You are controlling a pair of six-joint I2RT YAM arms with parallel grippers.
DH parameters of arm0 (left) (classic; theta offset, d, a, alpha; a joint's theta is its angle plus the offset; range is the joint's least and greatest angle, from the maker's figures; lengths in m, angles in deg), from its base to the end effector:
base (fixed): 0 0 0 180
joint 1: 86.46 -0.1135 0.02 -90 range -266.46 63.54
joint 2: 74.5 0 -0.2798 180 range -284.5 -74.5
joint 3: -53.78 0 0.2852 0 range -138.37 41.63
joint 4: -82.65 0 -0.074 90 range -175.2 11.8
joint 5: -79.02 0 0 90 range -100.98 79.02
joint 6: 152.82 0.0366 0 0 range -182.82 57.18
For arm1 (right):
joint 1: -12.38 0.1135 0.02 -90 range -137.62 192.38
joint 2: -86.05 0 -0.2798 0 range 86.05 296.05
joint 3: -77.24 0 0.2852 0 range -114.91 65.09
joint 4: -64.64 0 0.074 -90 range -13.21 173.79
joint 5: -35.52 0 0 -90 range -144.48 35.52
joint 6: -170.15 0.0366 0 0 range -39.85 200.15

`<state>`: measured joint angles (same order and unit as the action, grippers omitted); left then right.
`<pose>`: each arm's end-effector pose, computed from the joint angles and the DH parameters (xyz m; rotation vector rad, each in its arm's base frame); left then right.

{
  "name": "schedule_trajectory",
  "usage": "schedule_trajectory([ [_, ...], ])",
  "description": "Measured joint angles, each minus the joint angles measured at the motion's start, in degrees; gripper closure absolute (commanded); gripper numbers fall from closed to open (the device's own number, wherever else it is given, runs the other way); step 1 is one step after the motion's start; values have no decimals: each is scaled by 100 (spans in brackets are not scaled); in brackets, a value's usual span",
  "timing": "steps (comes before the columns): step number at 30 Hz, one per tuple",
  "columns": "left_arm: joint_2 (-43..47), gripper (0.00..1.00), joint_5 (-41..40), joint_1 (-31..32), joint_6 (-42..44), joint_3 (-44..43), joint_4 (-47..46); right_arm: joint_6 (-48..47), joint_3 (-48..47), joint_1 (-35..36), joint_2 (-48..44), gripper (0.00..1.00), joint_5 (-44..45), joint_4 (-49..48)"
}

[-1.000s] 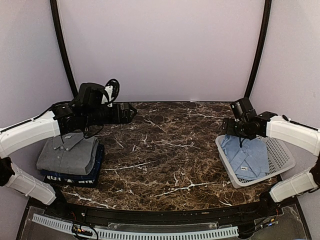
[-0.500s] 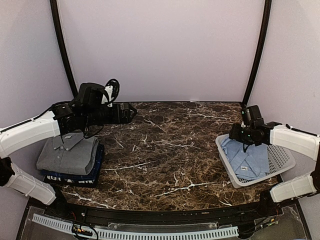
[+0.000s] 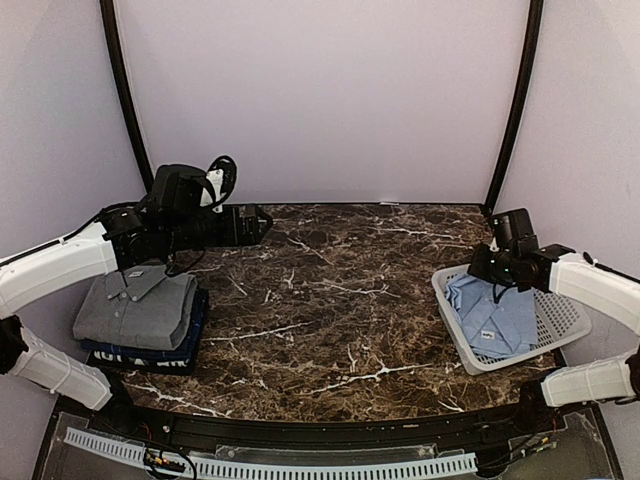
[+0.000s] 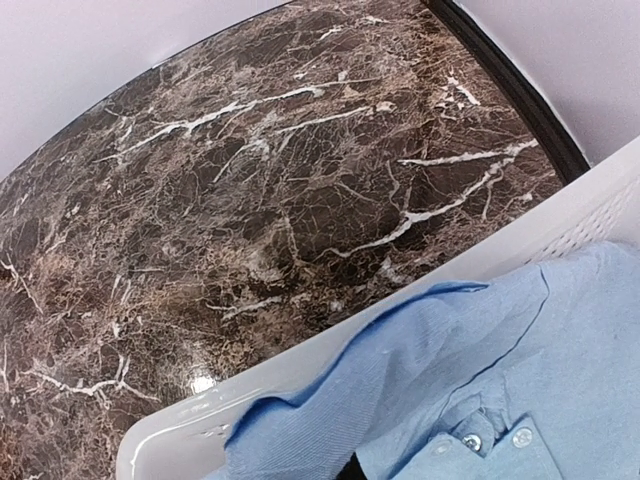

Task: Fold and stack the long sleeve shirts
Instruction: Pick up the crumpled shirt from the bin, then place the crumpled shirt at the center of the board.

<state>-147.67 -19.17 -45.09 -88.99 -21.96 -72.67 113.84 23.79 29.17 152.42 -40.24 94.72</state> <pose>0.2481 -0.2116 0.3526 0.1694 1.9998 -0.6308 0.2572 0.0682 0.2314 0.4606 2.2520 0.1662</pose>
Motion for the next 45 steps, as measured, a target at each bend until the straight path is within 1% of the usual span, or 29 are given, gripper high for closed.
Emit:
schedule_trajectory([
  [4,0,1,0,-2,0,0,0,-92,-201,0,-267,100,17,304],
  [12,0,1,7,0,0,0,-4,-422,-1088,0,-815,100,-162,632],
  [18,0,1,28,0,0,0,-4,-592,-1893,0,-874,100,-612,656],
  [22,0,1,39,0,2,0,-7,-645,-2439,0,-767,100,-1150,560],
  [26,0,1,42,0,0,0,-7,-619,-2935,0,-422,100,-1856,256],
  [31,0,1,46,0,0,0,-7,-450,-3613,133,356,100,-2806,-254],
  [34,0,1,44,0,0,0,-7,-374,-3993,472,841,100,-3139,-457],
  [40,72,1,66,0,0,70,-55,-243,-4988,1419,1912,100,-3547,-848],
  [45,238,1,199,-2,7,216,-96,-138,-5353,1934,2601,100,-3770,-1161],
])
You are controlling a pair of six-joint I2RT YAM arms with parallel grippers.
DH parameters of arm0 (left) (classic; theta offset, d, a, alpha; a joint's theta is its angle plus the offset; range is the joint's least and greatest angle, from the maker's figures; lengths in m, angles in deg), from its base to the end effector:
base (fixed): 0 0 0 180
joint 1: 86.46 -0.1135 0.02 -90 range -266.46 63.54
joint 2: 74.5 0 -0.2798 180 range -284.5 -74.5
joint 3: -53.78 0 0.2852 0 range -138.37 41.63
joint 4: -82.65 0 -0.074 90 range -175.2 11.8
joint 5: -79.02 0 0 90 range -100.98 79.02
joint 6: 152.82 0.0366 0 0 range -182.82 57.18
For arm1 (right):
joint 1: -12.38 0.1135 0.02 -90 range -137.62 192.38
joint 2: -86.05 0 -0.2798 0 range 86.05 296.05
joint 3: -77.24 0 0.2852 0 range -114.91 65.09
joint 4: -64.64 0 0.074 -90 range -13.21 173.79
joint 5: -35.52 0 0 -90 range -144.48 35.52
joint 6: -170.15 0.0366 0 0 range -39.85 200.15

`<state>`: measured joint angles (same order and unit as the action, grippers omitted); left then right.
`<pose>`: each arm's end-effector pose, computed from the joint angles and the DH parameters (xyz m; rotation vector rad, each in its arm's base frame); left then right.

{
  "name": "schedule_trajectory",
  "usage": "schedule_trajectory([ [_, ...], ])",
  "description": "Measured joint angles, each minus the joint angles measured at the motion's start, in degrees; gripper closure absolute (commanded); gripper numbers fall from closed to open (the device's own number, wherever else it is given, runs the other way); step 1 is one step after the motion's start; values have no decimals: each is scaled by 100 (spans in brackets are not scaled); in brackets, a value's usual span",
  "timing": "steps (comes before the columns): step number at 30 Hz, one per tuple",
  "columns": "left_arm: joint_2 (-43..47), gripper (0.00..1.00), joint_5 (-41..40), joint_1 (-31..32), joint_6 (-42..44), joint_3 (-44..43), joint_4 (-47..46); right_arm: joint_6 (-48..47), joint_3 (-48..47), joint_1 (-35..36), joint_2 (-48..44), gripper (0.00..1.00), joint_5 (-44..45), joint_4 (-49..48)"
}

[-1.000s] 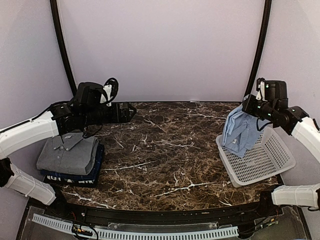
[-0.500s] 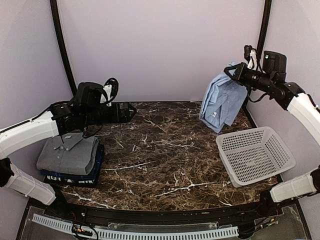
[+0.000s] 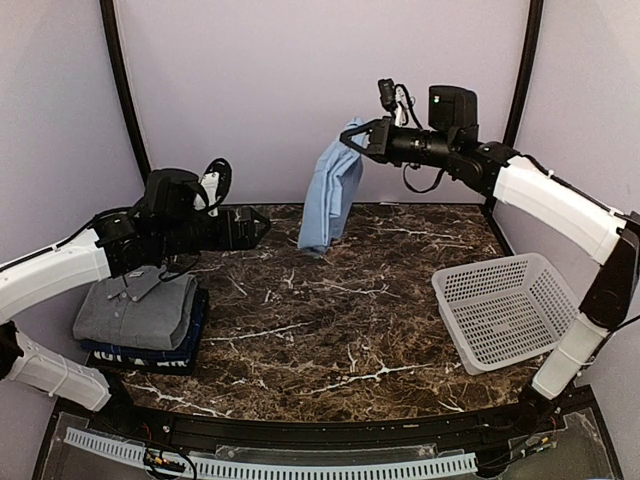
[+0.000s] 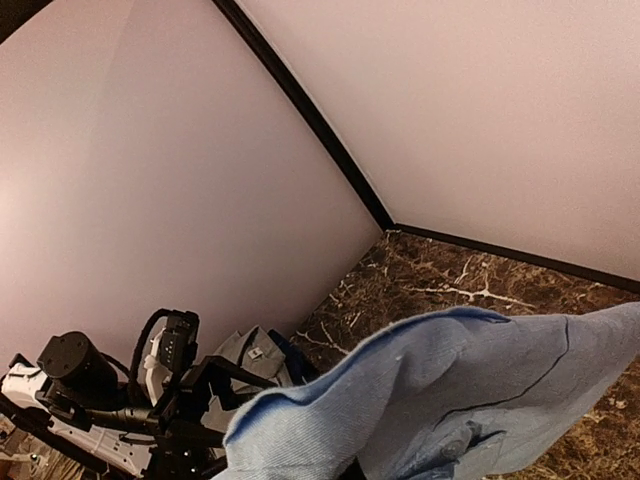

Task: Fold and stack the long sleeve shirts
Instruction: Place the crumpled shirt at the center of the board.

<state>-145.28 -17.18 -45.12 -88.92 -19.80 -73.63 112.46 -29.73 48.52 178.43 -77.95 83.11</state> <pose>0.2398 -0.2057 0.3522 0.1906 1.9852 -0.6718 0.3265 0.2565 0.4576 -0.3988 1.7413 1.2229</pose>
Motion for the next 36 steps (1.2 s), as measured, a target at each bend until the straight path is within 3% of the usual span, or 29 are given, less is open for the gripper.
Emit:
schedule_trajectory([
  [6,216,1,776,-7,131,258,-219,101,76,251,505,100,13,61],
  [14,175,1,2201,98,358,313,-498,-114,579,566,262,100,1032,789],
  [20,109,1,2555,168,428,321,-660,-249,595,942,-20,100,1493,1438],
  [25,109,1,2522,168,396,343,-857,-302,496,1001,557,99,1530,1646],
  [32,109,1,1759,168,282,343,-688,-337,-120,1069,2461,56,1211,1508],
  [36,133,1,1384,166,256,343,-455,-356,-175,1158,2767,40,1130,1484],
])
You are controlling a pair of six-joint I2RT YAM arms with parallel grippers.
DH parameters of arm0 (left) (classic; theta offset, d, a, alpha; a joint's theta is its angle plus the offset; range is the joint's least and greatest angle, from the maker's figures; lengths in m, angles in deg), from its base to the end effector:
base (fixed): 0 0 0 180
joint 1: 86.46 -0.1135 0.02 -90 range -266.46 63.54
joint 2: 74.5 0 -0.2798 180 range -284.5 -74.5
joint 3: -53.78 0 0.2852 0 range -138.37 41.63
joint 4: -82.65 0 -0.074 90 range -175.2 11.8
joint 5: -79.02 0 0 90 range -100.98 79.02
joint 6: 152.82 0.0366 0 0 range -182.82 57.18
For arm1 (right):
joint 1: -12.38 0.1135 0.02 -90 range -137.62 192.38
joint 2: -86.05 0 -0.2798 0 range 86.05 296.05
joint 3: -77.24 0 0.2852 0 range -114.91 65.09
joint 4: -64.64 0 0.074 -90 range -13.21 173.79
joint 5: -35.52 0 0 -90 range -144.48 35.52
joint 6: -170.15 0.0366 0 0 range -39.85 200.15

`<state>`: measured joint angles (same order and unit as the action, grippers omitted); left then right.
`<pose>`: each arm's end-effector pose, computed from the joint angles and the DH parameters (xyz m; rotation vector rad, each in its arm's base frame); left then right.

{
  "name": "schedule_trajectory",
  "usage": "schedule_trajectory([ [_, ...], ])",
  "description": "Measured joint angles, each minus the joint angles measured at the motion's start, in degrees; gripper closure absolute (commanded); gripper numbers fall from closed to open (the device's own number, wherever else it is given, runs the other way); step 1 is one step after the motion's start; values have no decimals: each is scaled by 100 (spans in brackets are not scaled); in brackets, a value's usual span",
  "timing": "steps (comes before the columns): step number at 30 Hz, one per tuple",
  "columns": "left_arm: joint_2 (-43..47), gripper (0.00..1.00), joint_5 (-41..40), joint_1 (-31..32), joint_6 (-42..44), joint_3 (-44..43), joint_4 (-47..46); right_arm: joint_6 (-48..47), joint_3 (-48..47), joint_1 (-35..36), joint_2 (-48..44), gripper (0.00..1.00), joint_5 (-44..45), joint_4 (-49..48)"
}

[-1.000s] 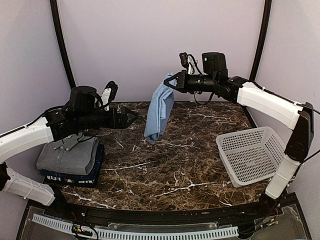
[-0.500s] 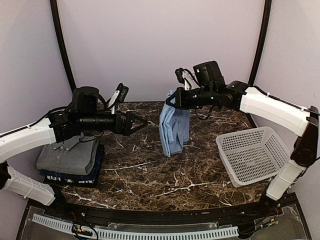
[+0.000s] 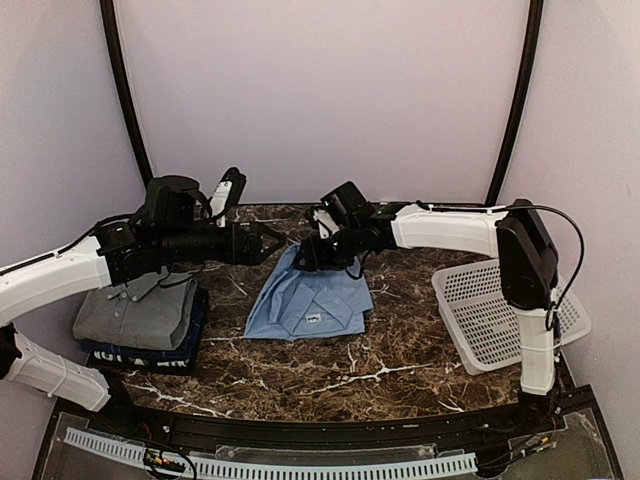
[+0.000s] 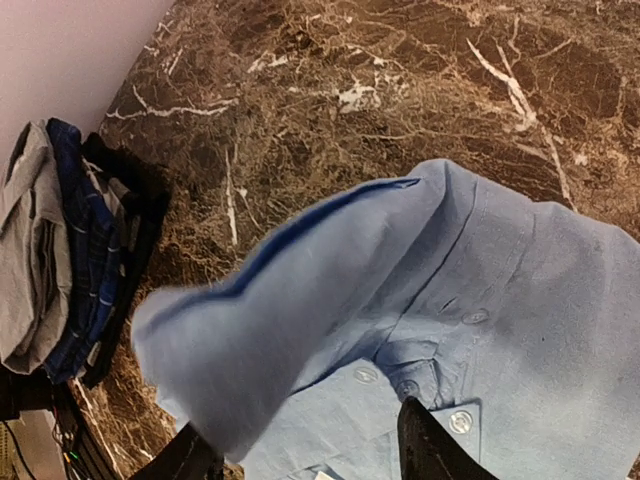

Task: Fold and stack the long sleeve shirts
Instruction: Place the crumpled shirt at the center of the board, then flatten out the crumpled shirt at the center of the board.

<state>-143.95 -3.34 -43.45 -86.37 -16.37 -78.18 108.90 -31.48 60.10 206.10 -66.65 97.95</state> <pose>0.2245 -0.2161 0.3440 0.4317 1.9499 -0.8998 0.3427 0.3883 0.2225 -0.5239 2.4574 0.8594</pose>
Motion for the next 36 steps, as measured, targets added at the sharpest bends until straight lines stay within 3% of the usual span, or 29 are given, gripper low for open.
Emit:
schedule_trajectory([
  [3,26,1,-164,0,-11,4,101,-31,7,26,-155,27,122,-94],
  [6,26,1,-264,0,-13,33,197,-122,214,35,-518,24,332,-188],
  [16,-741,3,-37,0,-122,90,273,-315,1679,74,-1742,32,933,-232],
  [22,-1613,10,162,42,-297,116,363,-315,2430,160,-1751,44,1047,-177],
  [27,-2011,22,225,249,-461,151,402,-286,2677,205,-1751,51,1071,-199],
  [30,-2271,30,214,352,-575,151,402,-254,2710,227,-1738,52,1069,-245],
  [36,-2806,33,46,507,-739,151,490,-109,2710,365,-1502,53,1093,-420],
])
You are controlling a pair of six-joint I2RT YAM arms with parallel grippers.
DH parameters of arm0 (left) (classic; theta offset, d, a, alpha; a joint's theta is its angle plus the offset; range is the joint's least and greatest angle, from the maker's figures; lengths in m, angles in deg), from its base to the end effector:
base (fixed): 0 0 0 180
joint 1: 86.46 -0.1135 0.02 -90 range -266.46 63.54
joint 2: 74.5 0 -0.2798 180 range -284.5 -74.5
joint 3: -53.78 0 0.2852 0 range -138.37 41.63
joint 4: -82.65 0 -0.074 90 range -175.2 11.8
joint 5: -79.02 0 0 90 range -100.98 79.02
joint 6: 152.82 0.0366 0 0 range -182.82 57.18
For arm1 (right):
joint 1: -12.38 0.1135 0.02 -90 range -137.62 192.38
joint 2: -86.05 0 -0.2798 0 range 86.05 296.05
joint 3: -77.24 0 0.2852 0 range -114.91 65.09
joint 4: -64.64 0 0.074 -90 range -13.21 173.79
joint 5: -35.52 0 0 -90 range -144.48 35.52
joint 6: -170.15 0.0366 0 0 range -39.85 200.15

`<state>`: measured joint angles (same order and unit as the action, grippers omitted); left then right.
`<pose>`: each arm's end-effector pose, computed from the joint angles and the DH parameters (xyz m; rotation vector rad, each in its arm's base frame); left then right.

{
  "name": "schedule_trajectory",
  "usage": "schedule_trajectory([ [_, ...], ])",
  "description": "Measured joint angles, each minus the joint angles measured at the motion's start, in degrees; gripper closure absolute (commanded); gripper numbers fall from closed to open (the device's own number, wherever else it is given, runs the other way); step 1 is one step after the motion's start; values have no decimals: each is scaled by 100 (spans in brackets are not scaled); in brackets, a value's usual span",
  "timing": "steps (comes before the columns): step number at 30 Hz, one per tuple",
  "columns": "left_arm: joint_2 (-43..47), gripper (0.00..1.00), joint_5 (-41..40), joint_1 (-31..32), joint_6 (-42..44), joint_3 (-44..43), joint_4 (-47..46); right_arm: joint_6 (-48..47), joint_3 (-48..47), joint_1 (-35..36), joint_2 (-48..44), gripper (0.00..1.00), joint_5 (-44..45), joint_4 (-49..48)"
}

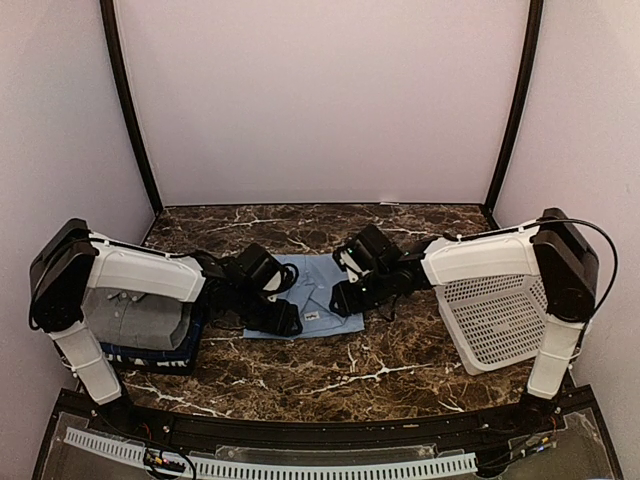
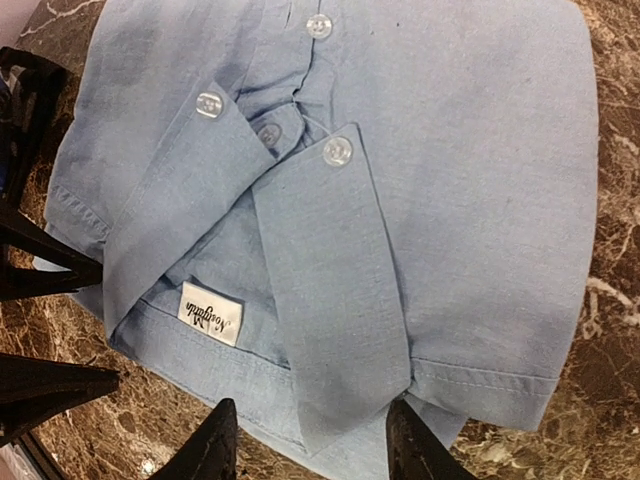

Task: Fold and stack the long sleeve shirts
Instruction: Flatten out the crumpled shirt at the center of the board.

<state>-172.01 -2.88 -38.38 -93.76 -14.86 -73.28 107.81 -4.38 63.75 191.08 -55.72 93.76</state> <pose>0.2452 -0.2808 0.1652 0.4555 2.6022 -0.7075 0.2626 0.3298 0.1826 -0.5414 2.5328 0.5805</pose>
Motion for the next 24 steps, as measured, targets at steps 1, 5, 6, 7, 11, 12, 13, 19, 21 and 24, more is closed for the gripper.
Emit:
schedule_trajectory([
  [1,-59,33,-48,15,-22,0,28,33,7,24,44,53,0,-20],
  [5,-214,39,-221,63,-125,-2,59,181,63,98,151,54,142,-24],
  [6,-232,42,-262,70,-149,-2,57,208,79,107,162,55,177,-31],
  [7,-243,44,-306,72,-170,-2,59,249,103,114,170,55,219,-31],
  [11,-249,54,-433,79,-267,-7,55,398,203,120,170,59,289,-61],
  [12,-256,56,-452,79,-282,-13,55,428,212,122,173,60,297,-66],
  [13,-267,61,-472,79,-302,-20,48,442,212,125,177,61,299,-72],
  [19,-350,84,-553,81,-337,-79,9,579,210,162,243,70,293,-157],
  [21,-369,91,-581,81,-341,-81,-9,612,210,173,278,78,275,-168],
  [24,-374,98,-612,85,-350,-81,-22,634,205,186,304,90,260,-166],
])
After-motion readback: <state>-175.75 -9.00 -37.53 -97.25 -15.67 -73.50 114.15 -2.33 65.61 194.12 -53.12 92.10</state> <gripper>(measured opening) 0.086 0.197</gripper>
